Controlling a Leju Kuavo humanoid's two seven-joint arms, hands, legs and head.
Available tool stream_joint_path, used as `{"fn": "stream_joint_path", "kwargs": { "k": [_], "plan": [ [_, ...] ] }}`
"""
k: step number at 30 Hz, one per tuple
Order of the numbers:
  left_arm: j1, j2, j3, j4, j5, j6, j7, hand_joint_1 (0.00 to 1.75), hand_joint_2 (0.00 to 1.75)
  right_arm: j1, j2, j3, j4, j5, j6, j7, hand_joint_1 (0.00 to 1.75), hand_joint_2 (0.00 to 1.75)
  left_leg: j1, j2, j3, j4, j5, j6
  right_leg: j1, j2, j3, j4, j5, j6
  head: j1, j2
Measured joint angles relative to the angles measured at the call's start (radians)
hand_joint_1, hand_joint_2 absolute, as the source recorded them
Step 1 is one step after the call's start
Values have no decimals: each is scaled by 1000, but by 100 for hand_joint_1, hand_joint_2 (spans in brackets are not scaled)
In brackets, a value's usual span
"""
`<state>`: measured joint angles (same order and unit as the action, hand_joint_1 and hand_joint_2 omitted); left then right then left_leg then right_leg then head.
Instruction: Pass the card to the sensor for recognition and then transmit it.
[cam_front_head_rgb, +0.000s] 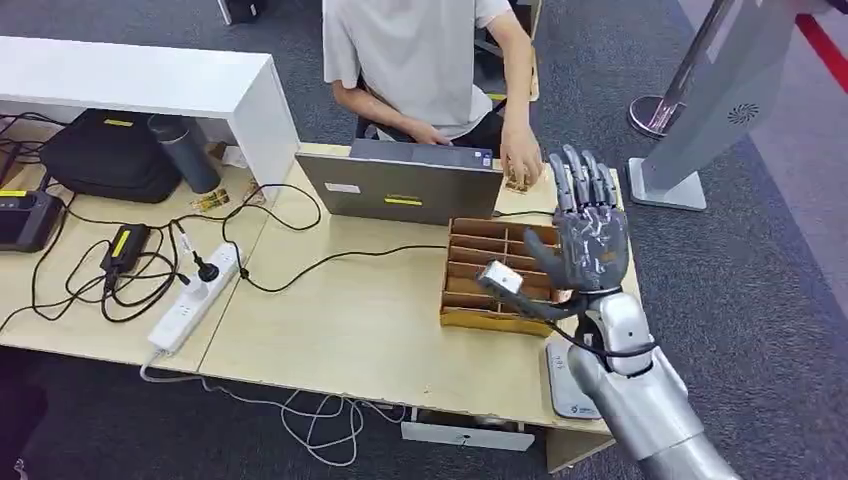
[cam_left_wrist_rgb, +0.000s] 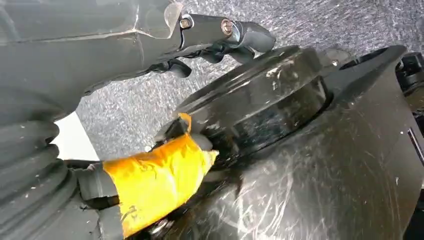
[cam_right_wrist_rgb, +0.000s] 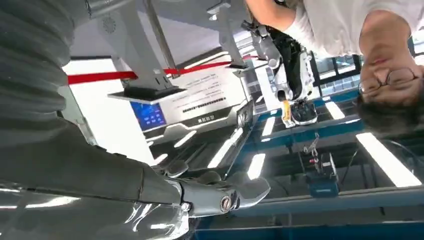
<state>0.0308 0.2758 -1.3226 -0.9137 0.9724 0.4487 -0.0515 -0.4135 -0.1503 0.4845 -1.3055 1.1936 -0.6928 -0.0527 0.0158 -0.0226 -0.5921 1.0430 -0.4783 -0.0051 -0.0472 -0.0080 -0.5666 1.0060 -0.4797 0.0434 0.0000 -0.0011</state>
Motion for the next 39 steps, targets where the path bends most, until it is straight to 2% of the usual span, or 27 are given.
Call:
{"fn": "stream_joint_path", "kwargs": {
  "k": [9,13,18,23,29,39],
  "plan": [
    [5,79,-74,-169,78,111,-51,0,175,268,-65,-66,-241,13,0,-109,0,175,3,0,-3,0,0,0,2,-1,-1,0,-1,-1,0,0],
    [5,103,-100,-222,96,144,-70,0,175,363,-83,-89,-303,1,0,-133,0,175,3,0,-3,0,-2,-2,3,0,-2,0,-1,-1,0,0],
    [3,124,-125,-272,127,185,-94,0,175,429,-91,-95,-331,-4,0,-151,0,175,4,1,-3,0,-2,-2,3,0,-2,0,-1,-1,1,0],
    [1,142,-141,-309,148,193,-104,0,175,449,-88,-71,-299,36,0,-127,0,175,4,2,-3,0,-2,-2,4,1,-2,0,-1,-1,0,0],
    [1,146,-141,-315,151,183,-104,0,175,436,-59,-41,-221,109,0,-94,0,175,5,2,-3,-1,-2,-2,5,0,-2,0,-1,-1,0,0],
    [-6,146,-141,-305,138,140,-88,0,175,326,55,-9,21,185,0,-24,0,175,5,2,-2,-1,-1,-3,5,1,-2,0,0,-2,0,0]
  ]
}}
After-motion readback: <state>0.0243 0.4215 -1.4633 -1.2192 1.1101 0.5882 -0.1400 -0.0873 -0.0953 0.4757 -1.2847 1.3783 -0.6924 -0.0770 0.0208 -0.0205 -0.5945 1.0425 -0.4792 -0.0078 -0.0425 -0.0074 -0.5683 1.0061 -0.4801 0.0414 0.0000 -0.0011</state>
